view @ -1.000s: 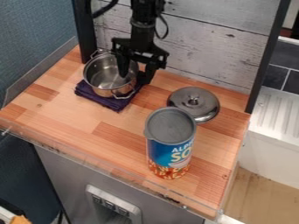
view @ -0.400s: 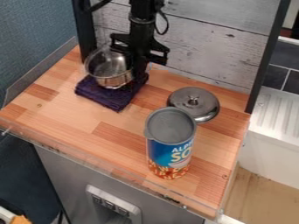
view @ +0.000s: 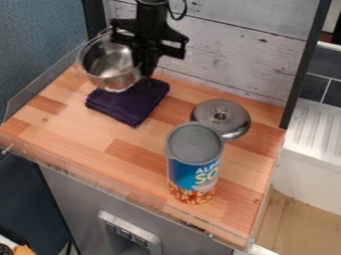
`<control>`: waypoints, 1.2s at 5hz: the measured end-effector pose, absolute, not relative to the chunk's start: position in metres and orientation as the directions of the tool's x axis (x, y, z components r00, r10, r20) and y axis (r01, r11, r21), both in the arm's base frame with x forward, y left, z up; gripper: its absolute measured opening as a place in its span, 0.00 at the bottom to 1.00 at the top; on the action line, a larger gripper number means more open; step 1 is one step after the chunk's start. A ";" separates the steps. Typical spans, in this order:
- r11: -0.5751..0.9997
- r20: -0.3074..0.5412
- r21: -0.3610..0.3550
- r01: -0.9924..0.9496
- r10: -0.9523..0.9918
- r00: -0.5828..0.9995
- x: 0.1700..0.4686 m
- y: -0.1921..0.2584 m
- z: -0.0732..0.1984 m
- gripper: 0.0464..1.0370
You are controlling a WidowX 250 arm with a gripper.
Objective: Moved the silver pot in the lower left side of the table.
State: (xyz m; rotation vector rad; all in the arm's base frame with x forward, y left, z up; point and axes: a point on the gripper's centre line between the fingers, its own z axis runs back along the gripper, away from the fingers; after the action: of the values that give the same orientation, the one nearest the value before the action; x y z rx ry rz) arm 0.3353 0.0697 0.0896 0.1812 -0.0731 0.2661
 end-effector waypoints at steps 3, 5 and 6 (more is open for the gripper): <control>0.911 -0.015 0.240 -0.336 0.350 0.937 0.269 0.048 0.035 0.03; 0.889 0.003 0.205 -0.410 0.419 0.908 0.264 0.063 0.018 0.03; 0.880 0.004 0.183 -0.438 0.444 0.896 0.263 0.069 0.011 0.03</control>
State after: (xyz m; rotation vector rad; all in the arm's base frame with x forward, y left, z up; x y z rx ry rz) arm 0.2634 0.0694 0.0115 0.1820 0.0383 0.4595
